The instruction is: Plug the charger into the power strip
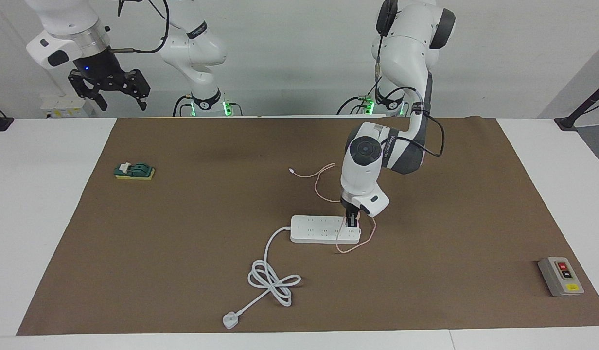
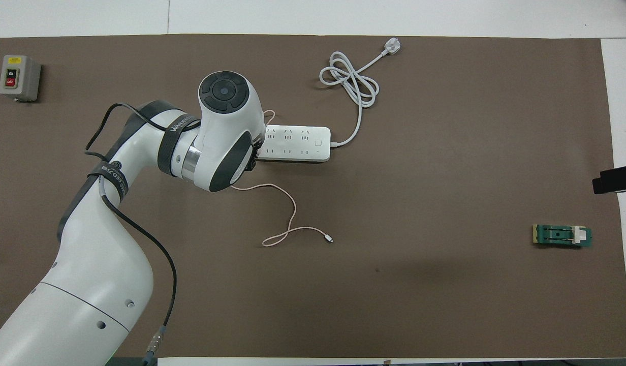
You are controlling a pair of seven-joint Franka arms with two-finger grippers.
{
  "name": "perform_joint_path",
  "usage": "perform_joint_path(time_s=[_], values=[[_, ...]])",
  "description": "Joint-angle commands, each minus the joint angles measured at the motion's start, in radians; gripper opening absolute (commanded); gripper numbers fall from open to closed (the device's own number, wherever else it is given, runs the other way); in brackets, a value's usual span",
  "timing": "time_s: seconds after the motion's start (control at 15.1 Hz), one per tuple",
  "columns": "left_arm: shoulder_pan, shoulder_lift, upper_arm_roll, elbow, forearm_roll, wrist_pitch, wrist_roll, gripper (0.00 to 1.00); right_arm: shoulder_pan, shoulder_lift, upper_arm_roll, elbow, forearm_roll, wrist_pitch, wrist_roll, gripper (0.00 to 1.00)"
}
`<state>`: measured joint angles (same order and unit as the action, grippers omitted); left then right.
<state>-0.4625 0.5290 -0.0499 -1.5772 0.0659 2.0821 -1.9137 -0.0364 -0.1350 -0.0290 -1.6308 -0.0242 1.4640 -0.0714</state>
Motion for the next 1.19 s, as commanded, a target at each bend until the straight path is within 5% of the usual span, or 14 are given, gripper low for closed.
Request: perform_joint_path(time_s=[0.0,1.06,1.13], values=[[0.004,0.055,0.007,-0.01,0.026,0.001,0.016,0.0,-0.01,-0.025,0.003,-0.026,-0.016,-0.001,-0.033,1.0],[-0.002,0.045,0.008,-0.063,0.034,0.078,0.033,0.01,-0.011,-0.025,0.003,-0.026,-0.014,-0.002,-0.033,1.0],[0.001,0.028,0.008,-0.063,0.034,0.078,0.036,0.38,-0.011,-0.025,0.003,-0.026,-0.014,-0.001,-0.034,1.0]])
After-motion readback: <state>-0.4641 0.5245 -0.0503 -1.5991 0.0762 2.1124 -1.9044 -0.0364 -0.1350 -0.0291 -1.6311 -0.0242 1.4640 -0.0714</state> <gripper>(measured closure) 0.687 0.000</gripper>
